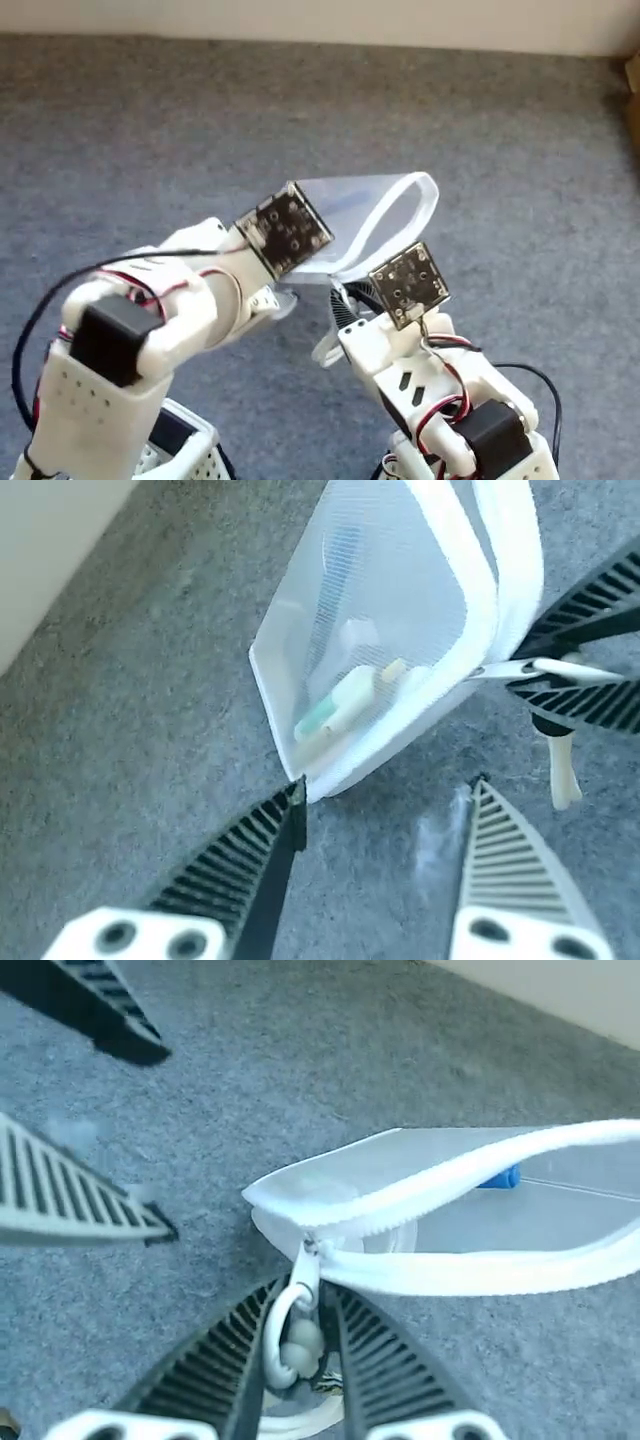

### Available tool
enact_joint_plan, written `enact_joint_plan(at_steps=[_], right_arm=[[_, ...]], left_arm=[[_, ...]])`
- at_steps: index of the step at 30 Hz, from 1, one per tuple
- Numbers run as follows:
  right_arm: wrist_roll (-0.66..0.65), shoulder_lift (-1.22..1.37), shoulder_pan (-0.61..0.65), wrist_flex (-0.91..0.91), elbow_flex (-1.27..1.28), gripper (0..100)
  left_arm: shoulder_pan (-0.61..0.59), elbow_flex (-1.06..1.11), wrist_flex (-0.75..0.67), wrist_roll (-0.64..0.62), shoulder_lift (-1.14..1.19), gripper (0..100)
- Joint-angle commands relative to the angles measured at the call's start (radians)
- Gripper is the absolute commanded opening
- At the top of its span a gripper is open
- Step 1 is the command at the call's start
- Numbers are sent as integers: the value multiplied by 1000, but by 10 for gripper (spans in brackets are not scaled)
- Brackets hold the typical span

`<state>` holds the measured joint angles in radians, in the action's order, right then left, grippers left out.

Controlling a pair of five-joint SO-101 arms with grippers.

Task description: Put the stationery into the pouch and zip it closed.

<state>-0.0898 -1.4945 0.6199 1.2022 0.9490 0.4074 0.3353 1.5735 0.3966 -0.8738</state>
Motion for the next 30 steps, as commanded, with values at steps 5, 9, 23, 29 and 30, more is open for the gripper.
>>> enact_joint_plan(at_steps=[5,9,23,29,30], right_arm=[[20,13,-13,-45,-61,5],[20,10,-13,-45,-61,5],[20,10,-13,-39,-31,5],[20,10,-128,-45,-31,5],[20,10,-163,-45,-31,5]], left_arm=[[116,346,-287,-35,-193,247],[111,492,-459,-35,-228,247],[110,762,-888,-87,-236,207],[111,786,-921,-84,-237,40],[111,786,-919,-84,-237,11]])
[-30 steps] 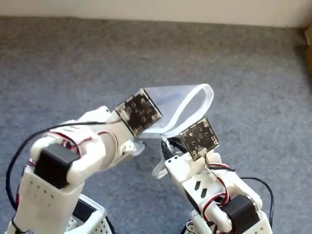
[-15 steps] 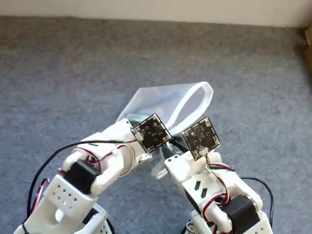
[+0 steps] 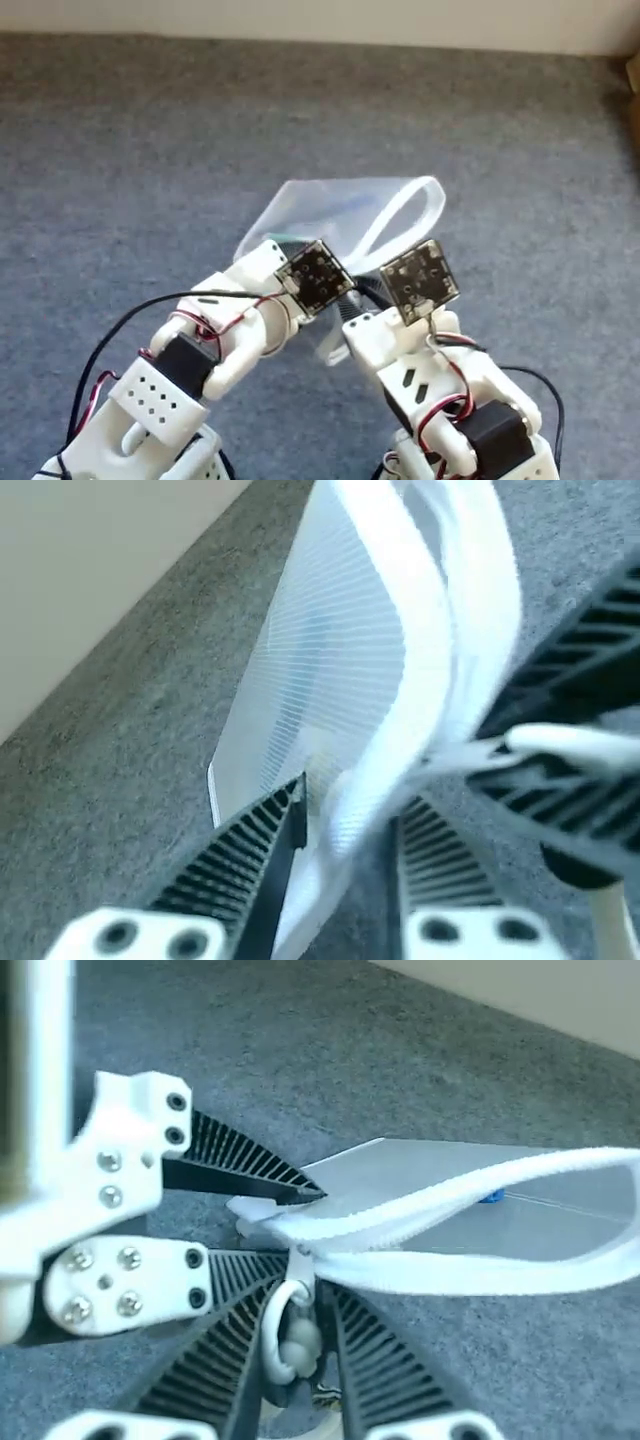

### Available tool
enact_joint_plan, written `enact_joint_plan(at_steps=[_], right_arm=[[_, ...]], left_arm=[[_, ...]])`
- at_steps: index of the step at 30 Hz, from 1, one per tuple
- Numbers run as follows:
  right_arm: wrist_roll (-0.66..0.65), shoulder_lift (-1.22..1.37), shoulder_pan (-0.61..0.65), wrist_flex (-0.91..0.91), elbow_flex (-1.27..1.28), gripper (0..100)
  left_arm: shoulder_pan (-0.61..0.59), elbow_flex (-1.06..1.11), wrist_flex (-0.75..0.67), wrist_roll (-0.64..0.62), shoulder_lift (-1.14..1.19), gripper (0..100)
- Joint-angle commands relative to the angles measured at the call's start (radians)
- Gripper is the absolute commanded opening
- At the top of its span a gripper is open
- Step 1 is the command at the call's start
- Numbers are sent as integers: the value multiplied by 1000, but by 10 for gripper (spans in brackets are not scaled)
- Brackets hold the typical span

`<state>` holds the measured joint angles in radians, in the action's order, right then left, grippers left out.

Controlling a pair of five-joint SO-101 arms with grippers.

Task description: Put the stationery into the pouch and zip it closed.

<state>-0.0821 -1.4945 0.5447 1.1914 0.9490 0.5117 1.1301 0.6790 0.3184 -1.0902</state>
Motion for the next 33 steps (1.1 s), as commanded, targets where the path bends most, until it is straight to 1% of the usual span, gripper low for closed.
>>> enact_joint_plan(at_steps=[1,4,9,12,16,20,24,27,33], right_arm=[[12,10,-122,-38,-31,5],[28,8,-191,-84,-33,5],[129,8,-259,-143,-31,5],[167,8,-268,-165,-31,5],[222,8,-268,-206,-31,5],[256,8,-268,-234,-33,5],[265,4,-265,-219,-91,5],[265,-38,-262,-188,-136,5],[238,-130,-263,-182,-142,5]], left_arm=[[5,-8,-25,-6,-21,1],[5,-8,-20,-6,-21,5],[-56,-8,5,-6,-21,5],[-81,-1,5,-6,-21,4],[-74,24,5,51,-21,4],[-81,41,2,57,-21,4],[-82,42,3,61,-21,4],[-82,64,0,91,-21,4],[-99,77,0,92,-21,4]])
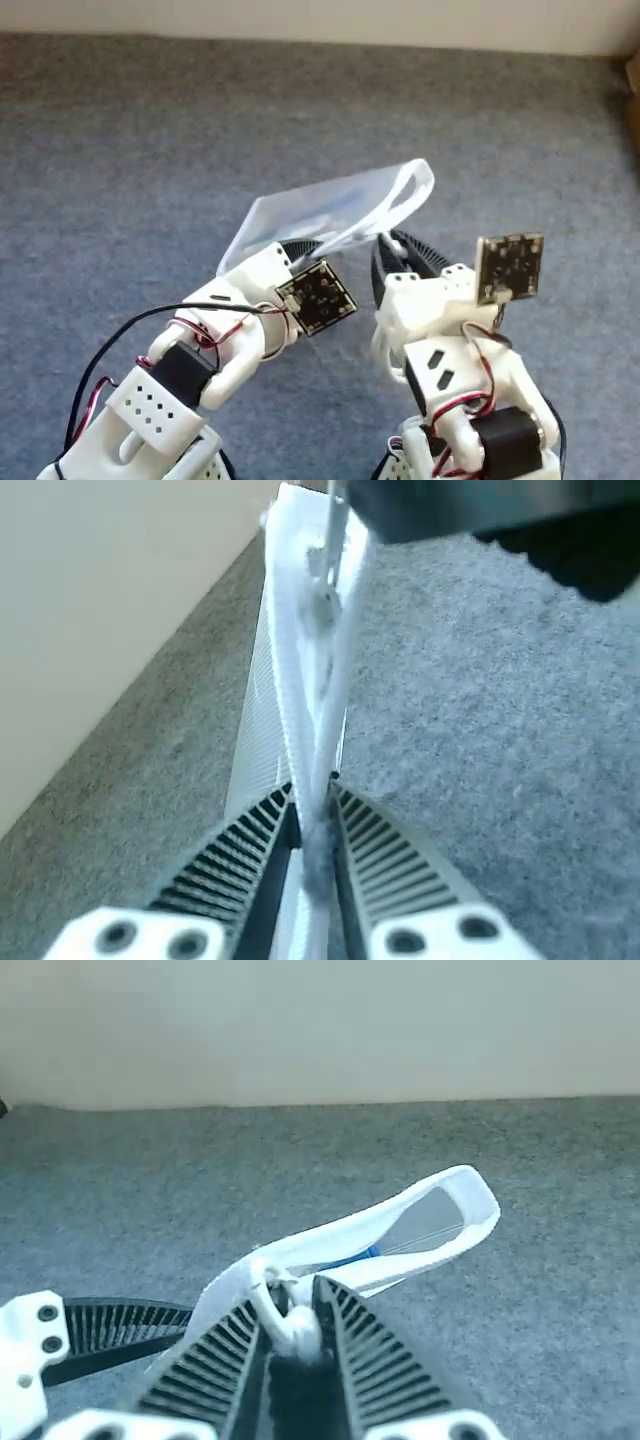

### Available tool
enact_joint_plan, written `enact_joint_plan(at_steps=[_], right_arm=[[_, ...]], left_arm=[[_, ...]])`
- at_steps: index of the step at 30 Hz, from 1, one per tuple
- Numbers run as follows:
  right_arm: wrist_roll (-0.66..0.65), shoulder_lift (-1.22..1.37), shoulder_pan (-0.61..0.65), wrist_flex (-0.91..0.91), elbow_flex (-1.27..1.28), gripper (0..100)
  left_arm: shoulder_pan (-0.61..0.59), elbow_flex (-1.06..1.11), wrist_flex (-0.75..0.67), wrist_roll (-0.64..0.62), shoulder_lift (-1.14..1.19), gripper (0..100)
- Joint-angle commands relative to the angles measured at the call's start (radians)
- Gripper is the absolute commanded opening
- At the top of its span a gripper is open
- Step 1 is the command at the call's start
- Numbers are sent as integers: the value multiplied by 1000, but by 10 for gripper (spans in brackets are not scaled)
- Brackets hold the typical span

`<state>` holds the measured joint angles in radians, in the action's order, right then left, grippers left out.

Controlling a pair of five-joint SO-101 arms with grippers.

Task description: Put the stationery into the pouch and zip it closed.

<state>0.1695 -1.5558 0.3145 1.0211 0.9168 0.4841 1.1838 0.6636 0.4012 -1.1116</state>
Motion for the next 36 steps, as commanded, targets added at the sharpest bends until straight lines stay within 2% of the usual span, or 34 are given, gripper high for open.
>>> enact_joint_plan(at_steps=[1,5,12,16,26,36], right_arm=[[-29,-79,-35,-12,-110,5],[-41,-84,-41,-13,-110,5],[-35,45,-209,-68,-105,5],[0,142,-249,-125,-74,5],[5,114,-245,-127,-70,5],[-38,105,-53,-54,-76,5]], left_arm=[[-81,24,15,9,1,4],[-114,25,5,6,1,4],[-117,27,6,6,1,4],[-117,27,6,5,1,4],[-116,27,6,5,1,4],[-71,18,6,3,-1,5]])
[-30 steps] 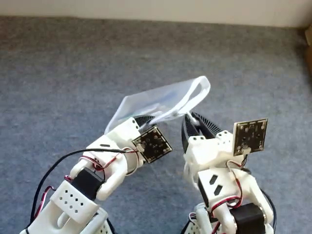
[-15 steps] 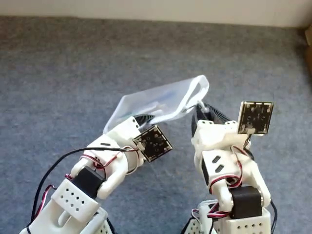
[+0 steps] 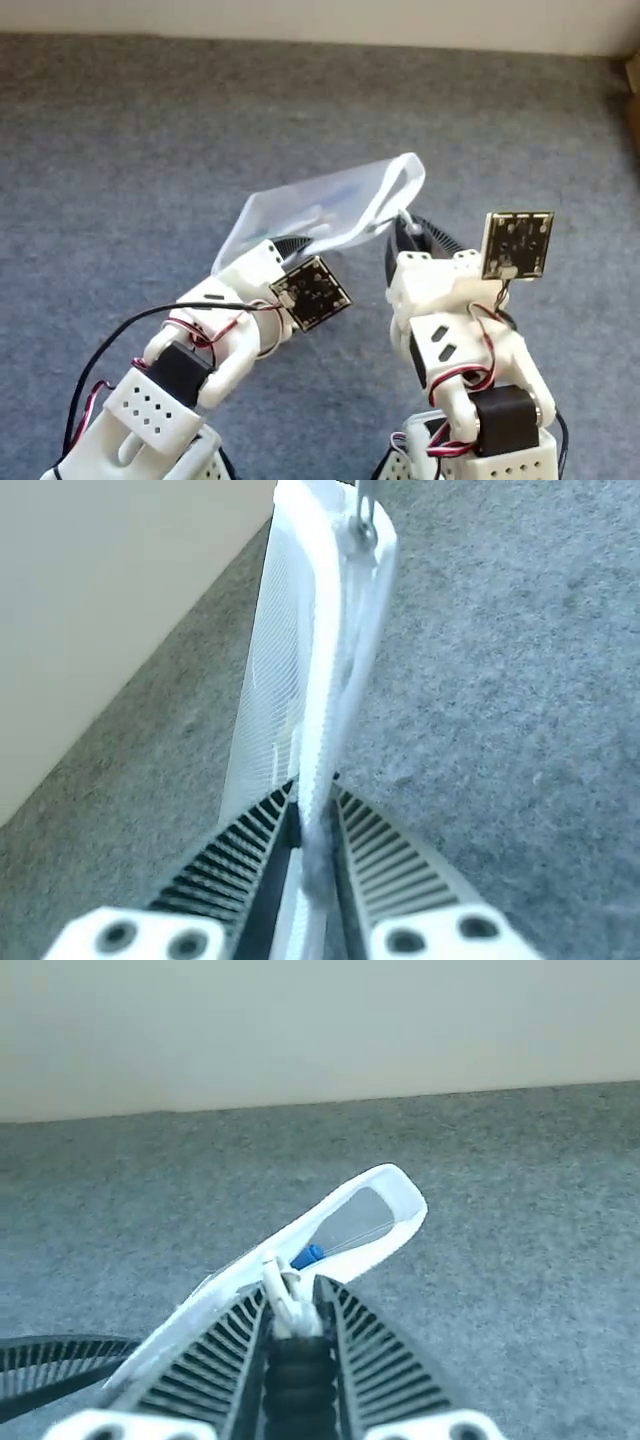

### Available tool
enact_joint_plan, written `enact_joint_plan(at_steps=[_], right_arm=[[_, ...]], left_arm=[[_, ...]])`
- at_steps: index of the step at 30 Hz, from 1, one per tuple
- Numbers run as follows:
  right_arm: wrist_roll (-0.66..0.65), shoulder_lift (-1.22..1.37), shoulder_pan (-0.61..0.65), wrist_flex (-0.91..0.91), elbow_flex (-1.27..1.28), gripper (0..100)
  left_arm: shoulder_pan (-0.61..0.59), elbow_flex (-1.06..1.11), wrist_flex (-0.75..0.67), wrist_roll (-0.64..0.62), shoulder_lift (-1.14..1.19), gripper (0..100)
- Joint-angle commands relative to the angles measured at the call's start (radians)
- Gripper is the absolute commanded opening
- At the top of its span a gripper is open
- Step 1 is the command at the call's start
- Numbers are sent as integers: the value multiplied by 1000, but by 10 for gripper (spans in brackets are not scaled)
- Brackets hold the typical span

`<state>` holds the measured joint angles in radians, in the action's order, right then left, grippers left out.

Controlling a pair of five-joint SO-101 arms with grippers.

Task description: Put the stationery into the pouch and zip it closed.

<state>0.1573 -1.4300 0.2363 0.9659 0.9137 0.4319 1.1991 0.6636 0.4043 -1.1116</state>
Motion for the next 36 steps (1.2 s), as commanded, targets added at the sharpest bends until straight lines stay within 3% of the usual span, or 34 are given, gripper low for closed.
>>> enact_joint_plan(at_steps=[1,5,11,15,25,36], right_arm=[[-28,-21,31,1,-70,5],[-29,-21,35,1,-68,5],[-29,-21,36,1,-68,5],[-31,-21,42,30,-68,5],[-32,-21,196,114,-76,5],[-32,-22,229,116,-76,5]], left_arm=[[-13,1,6,0,-1,5],[2,-10,6,-15,-21,37],[-1,-13,71,-209,-197,213],[19,-8,97,-209,-288,213],[119,-13,117,-212,-312,213],[162,-15,114,-212,-312,213]])
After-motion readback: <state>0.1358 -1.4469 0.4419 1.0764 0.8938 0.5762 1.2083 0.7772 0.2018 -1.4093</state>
